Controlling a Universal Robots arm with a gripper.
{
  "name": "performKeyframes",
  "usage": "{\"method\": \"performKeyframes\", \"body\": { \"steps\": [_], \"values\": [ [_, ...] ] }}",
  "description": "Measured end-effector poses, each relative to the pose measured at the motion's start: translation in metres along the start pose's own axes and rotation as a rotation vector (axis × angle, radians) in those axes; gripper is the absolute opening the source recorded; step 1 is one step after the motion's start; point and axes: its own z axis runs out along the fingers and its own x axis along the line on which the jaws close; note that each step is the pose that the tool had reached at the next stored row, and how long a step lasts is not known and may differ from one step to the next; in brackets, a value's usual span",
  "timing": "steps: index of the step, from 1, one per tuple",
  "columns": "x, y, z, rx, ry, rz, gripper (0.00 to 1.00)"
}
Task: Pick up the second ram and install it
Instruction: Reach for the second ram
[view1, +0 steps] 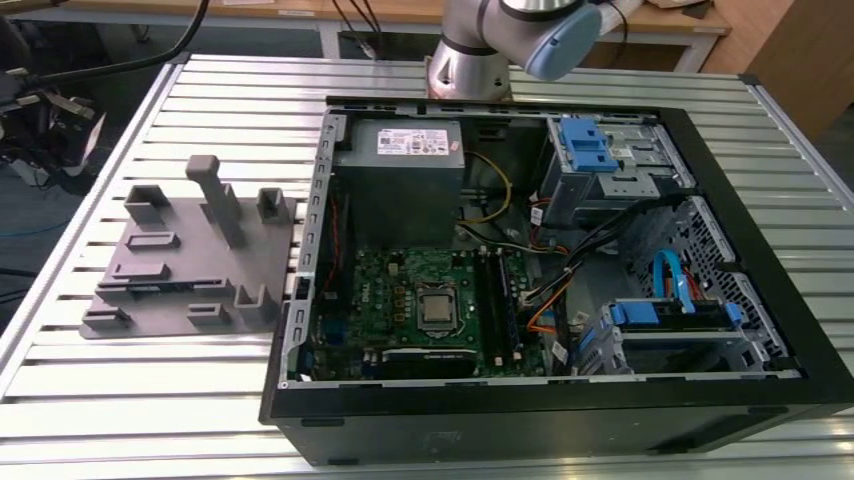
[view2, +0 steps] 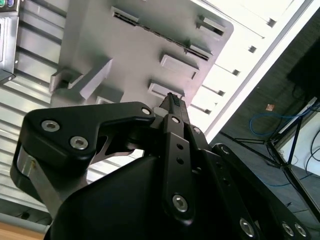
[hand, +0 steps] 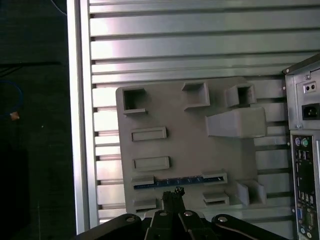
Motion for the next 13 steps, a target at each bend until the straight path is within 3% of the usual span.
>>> {"method": "performKeyframes", "body": {
  "steps": [3, 13],
  "values": [
    [0.0066, -0.0009, 0.0026, 0.0000, -0.0001, 0.000, 0.11],
    [0.0186, -0.0030, 0.0147, -0.0001, 0.0000, 0.000, 0.11]
  ]
}}
